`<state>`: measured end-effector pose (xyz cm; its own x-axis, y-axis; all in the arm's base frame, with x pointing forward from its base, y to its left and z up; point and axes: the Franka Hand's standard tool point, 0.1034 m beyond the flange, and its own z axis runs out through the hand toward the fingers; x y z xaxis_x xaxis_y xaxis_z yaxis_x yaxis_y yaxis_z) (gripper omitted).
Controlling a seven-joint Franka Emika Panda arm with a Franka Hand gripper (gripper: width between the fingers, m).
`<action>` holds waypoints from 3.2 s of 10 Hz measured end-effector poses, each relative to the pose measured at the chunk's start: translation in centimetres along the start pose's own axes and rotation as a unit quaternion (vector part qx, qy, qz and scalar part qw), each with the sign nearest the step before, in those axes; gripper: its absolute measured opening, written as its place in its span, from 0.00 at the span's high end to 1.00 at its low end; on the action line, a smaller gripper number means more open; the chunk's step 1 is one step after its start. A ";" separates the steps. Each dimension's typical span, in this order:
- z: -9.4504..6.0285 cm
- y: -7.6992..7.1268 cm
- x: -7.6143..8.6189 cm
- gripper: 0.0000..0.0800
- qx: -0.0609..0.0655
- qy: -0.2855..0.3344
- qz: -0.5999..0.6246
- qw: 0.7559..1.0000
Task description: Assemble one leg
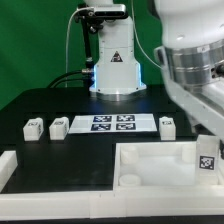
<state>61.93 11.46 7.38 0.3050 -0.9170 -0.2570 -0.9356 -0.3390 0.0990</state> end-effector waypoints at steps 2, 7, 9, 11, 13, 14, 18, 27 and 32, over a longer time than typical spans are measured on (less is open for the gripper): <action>0.4 0.0 -0.1 0.19 -0.011 0.018 -0.111 0.994; -0.4 -1.0 0.7 0.19 0.022 0.052 -0.377 0.925; -0.2 -0.8 1.1 0.19 0.023 0.061 -0.441 0.895; -0.2 -0.8 1.1 0.19 0.024 0.060 -0.431 0.900; -0.2 -0.8 1.1 0.52 0.024 0.060 -0.425 0.903; -0.2 -0.8 1.1 0.63 0.024 0.060 -0.425 0.903; -0.1 -1.0 1.1 0.63 0.038 0.054 -0.229 0.971; -0.1 -0.6 1.0 0.63 0.090 0.002 0.197 0.976; -0.3 -0.7 1.0 0.63 0.094 -0.009 0.309 0.946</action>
Offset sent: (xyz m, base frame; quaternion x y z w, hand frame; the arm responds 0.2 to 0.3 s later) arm 0.0006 -0.0013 0.0031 0.0201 0.0086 -0.1872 0.9821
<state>62.93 10.74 7.32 -0.3123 -0.9236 -0.2222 -0.9499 0.3057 0.0644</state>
